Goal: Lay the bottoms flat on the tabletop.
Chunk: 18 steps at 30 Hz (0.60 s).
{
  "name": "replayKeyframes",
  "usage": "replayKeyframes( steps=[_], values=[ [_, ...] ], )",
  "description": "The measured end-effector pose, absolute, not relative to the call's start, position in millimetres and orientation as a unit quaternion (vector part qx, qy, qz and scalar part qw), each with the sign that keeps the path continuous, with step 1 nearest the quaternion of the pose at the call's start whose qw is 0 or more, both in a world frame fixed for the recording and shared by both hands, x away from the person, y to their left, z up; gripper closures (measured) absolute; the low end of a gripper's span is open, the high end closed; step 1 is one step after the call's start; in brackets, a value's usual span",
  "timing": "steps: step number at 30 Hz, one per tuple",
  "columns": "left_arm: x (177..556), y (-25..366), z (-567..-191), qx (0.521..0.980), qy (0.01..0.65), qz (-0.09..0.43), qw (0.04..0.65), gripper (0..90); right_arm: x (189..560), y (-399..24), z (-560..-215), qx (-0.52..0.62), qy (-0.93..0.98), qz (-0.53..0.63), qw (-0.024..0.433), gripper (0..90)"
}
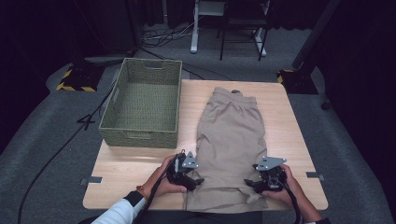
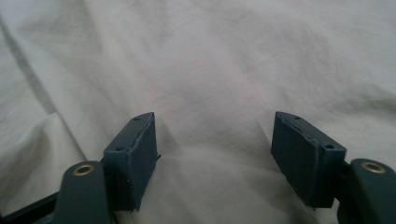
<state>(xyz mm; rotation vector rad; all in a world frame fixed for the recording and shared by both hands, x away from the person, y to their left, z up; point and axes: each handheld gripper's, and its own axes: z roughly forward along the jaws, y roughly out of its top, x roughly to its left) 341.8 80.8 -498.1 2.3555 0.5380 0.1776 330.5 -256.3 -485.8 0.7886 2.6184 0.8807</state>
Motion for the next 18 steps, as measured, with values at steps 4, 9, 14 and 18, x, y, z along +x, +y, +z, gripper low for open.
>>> replayKeyframes(
  steps=[4,9,14,18],
  values=[
    [329.5,84.7,-499.0,0.910,0.202,0.068,0.356,22.8,323.8,-256.6,-485.5,0.260,0.910,0.303,0.106,31.6],
    [318.8,88.2,-497.6,0.912,0.203,0.069,0.350,22.6,318.3,-255.1,-484.6,0.247,0.916,0.300,0.100,31.3],
    [319.5,90.3,-488.8,0.908,0.203,0.083,0.357,21.4,326.0,-259.0,-475.6,0.271,0.897,0.328,0.122,30.1],
    [333.6,80.5,-474.5,0.898,0.207,0.094,0.377,21.7,346.0,-265.8,-464.0,0.313,0.870,0.335,0.181,30.1]
  ],
)
